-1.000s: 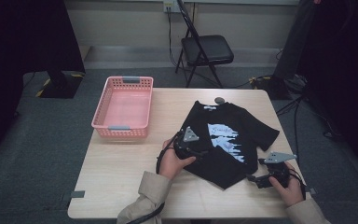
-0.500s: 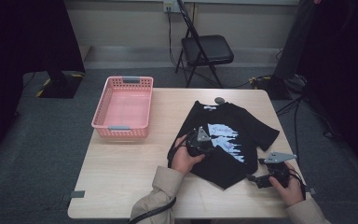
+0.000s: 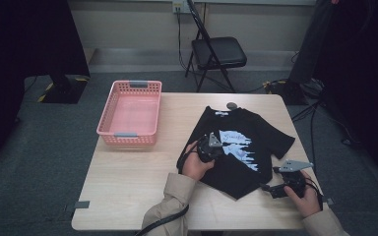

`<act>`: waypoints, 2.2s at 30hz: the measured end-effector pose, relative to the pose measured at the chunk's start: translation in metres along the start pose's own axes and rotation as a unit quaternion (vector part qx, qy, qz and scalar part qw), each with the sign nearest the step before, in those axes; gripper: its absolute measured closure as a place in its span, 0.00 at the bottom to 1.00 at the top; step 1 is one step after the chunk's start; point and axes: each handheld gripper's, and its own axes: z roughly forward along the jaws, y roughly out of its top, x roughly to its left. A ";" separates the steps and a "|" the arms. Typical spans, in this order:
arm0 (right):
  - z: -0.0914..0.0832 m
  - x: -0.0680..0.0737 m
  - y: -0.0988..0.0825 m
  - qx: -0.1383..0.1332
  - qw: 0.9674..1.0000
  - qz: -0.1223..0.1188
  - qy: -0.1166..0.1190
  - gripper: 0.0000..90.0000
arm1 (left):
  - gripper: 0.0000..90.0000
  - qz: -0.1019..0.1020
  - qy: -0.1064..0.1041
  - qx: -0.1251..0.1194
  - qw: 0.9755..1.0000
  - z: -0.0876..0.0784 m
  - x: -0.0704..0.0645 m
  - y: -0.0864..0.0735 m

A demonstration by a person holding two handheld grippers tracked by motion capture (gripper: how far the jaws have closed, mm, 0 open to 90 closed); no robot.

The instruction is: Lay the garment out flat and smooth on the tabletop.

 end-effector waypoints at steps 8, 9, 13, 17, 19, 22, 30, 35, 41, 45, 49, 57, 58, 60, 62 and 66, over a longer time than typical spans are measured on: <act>0.000 0.000 0.000 0.000 1.000 0.000 0.000 0.09 | 0.98 -0.029 -0.009 -0.029 0.999 -0.017 0.009 0.004; 0.000 0.000 0.000 0.000 1.000 0.000 0.000 0.09 | 0.98 -0.033 -0.009 -0.032 0.999 -0.020 0.011 0.004; 0.000 0.000 0.000 0.000 1.000 0.000 0.000 0.09 | 0.98 -0.051 -0.007 -0.045 0.998 -0.030 0.017 0.003; 0.000 0.000 0.000 0.000 1.000 0.000 0.000 0.09 | 0.98 -0.057 0.001 -0.050 0.997 -0.039 0.023 0.003; 0.000 0.000 0.000 0.000 1.000 0.000 0.000 0.09 | 0.98 -0.060 0.006 -0.052 0.997 -0.044 0.025 0.003; 0.000 0.000 0.000 0.000 1.000 0.000 0.000 0.09 | 0.98 -0.068 0.009 -0.062 0.996 -0.051 0.030 0.003; 0.000 0.000 0.000 0.000 1.000 0.000 0.000 0.09 | 0.98 -0.083 0.025 -0.076 0.993 -0.068 0.040 0.001; 0.000 0.000 0.000 0.000 1.000 0.000 0.000 0.09 | 0.98 -0.091 0.033 -0.085 0.992 -0.076 0.045 0.000; 0.000 0.000 0.000 0.000 1.000 0.000 0.000 0.09 | 0.98 -0.103 0.038 -0.097 0.989 -0.086 0.051 0.000; 0.000 0.000 0.000 0.000 1.000 0.000 0.000 0.09 | 0.98 -0.108 0.044 -0.102 0.988 -0.093 0.056 0.000; 0.000 0.000 0.000 0.000 1.000 0.000 0.000 0.09 | 0.98 -0.115 0.053 -0.102 0.987 -0.099 0.062 0.000; 0.000 0.000 0.000 0.000 1.000 0.000 0.000 0.09 | 0.98 -0.117 0.072 -0.104 0.985 -0.109 0.071 -0.002; 0.000 0.000 0.000 0.000 1.000 0.000 0.000 0.09 | 0.98 -0.117 0.073 -0.104 0.985 -0.110 0.073 -0.003; 0.000 0.000 0.000 0.000 1.000 0.000 0.000 0.09 | 0.99 -0.123 0.077 -0.106 0.984 -0.112 0.076 -0.004; 0.000 0.000 0.000 0.000 1.000 0.000 0.000 0.09 | 0.98 -0.120 0.083 -0.099 0.984 -0.114 0.079 -0.005; 0.000 0.000 0.000 0.000 1.000 0.000 0.000 0.09 | 0.98 -0.126 0.088 -0.101 0.983 -0.119 0.084 -0.005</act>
